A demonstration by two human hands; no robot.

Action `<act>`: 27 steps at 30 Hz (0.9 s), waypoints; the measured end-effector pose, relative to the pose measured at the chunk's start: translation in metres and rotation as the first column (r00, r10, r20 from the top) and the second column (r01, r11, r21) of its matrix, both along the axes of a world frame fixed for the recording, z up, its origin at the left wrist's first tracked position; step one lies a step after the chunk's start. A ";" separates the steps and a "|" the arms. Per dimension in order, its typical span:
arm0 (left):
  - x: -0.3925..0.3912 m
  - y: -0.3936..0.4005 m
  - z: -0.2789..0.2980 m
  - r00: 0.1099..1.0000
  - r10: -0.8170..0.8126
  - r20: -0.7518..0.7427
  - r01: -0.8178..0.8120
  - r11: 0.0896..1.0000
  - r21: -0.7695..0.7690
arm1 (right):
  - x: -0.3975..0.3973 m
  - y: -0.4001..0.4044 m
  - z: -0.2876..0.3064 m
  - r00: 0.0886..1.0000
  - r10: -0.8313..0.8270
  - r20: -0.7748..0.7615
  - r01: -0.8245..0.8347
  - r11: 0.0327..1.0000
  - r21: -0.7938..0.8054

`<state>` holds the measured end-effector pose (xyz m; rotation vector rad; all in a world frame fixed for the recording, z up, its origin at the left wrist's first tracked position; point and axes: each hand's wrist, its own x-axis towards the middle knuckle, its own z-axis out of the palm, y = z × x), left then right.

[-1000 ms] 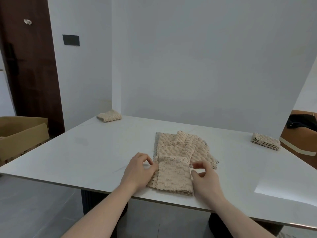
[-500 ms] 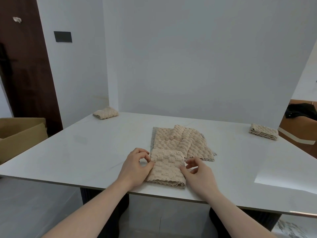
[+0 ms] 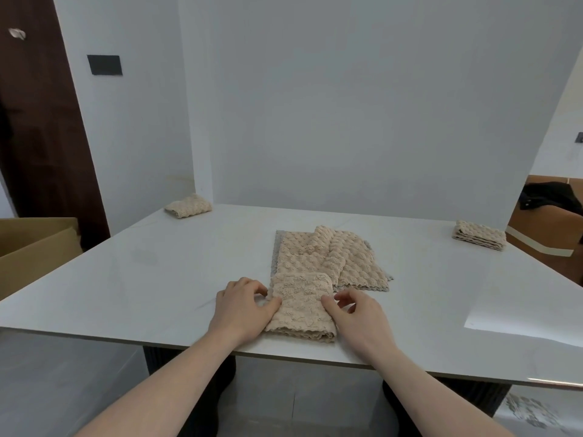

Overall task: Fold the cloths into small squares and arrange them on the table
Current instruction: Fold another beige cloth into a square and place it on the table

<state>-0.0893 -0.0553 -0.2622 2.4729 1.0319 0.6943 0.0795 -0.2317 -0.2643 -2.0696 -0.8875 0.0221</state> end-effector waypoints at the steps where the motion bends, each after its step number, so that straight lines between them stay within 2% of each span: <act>1: 0.000 0.001 0.000 1.000 -0.015 0.013 0.015 1.000 -0.005 | 0.000 0.001 -0.001 1.000 0.005 0.026 -0.005 1.000 -0.015; 7: -0.003 -0.001 0.002 0.992 -0.062 0.112 0.068 0.996 -0.051 | 0.000 0.000 -0.002 0.996 0.042 0.079 -0.035 0.995 -0.092; 18: -0.008 -0.003 0.003 0.974 -0.103 0.203 0.154 0.953 -0.260 | -0.004 -0.006 0.007 0.992 0.122 -0.016 -0.123 0.989 -0.085; 24: -0.006 -0.002 0.007 0.983 -0.095 0.159 0.136 0.952 -0.274 | -0.006 -0.008 0.010 0.977 0.182 -0.107 -0.186 0.982 -0.033; 27: -0.006 -0.001 0.011 0.987 -0.115 0.108 0.143 0.945 -0.294 | -0.005 -0.007 0.012 0.977 0.160 -0.138 -0.172 0.981 -0.084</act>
